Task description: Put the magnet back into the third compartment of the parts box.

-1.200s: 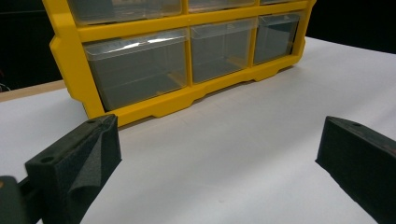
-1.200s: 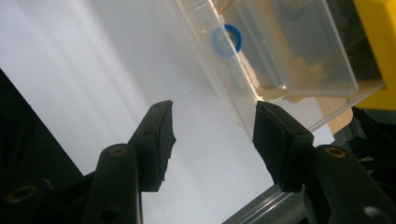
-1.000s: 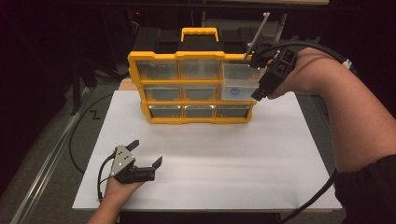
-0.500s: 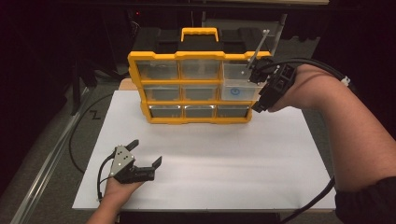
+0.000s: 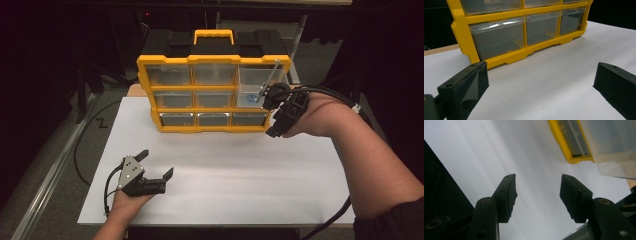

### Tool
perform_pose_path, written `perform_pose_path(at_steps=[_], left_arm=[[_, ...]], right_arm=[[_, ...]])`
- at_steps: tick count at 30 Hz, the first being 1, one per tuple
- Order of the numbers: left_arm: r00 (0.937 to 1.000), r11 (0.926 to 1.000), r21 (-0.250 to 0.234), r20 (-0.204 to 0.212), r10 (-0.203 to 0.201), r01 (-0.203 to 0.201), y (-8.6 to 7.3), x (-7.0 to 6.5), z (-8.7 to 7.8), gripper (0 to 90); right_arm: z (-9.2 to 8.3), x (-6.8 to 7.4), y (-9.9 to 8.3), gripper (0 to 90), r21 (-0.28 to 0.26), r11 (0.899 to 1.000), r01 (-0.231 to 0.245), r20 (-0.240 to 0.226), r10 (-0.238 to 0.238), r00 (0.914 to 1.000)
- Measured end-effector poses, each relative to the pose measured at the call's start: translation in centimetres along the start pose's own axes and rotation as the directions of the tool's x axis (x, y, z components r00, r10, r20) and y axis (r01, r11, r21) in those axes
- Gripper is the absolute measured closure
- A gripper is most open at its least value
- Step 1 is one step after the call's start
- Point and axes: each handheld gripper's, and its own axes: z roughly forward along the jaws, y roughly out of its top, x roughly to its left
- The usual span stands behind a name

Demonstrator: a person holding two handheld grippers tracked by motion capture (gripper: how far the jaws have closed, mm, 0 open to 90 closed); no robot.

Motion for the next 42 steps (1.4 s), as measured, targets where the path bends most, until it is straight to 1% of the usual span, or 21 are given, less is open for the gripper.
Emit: perform_pose_path(at_steps=[5,10,14,21,29,34,37,42], left_arm=[[1.0,1.0,0.001,0.001,0.0,0.0,0.0,0.0,0.0,0.3],[1.0,1.0,0.001,-0.001,0.0,0.0,0.0,0.0,0.0,0.3],[1.0,1.0,0.001,0.0,0.0,0.0,0.0,0.0,0.0,0.3],[1.0,1.0,0.001,0.001,0.0,0.0,0.0,0.0,0.0,0.3],[1.0,1.0,0.001,0.0,-0.001,0.001,0.0,0.0,0.0,0.3],[1.0,1.0,0.001,0.0,-0.001,0.001,0.0,0.0,0.0,0.3],[1.0,1.0,0.0,0.001,-0.002,0.002,0.0,0.0,0.0,0.3],[1.0,1.0,-0.001,-0.001,-0.002,0.002,0.0,0.0,-0.1,0.3]], right_arm=[[1.6,0.6,-0.2,46.7,0.001,1.0,0.007,-0.016,-0.007,0.9998],[2.9,1.2,-0.4,45.1,-0.002,1.0,0.018,-0.018,-0.018,0.9997],[3.9,1.7,-0.5,43.2,0.006,1.0,0.013,-0.027,-0.013,0.9995],[6.0,2.6,-0.8,41.0,0.009,1.0,0.02,-0.033,-0.02,0.9992],[9.7,3.6,-1.0,39.3,0.02,0.999,0.032,-0.072,-0.031,0.997],[11.3,4.0,-1.1,38.4,0.024,0.999,0.032,-0.086,-0.03,0.9958],[12.2,4.2,-1.2,38.0,0.029,0.999,0.022,-0.093,-0.019,0.9955],[13.9,4.6,-1.4,37.7,0.036,0.999,0.029,-0.111,-0.025,0.9935]])
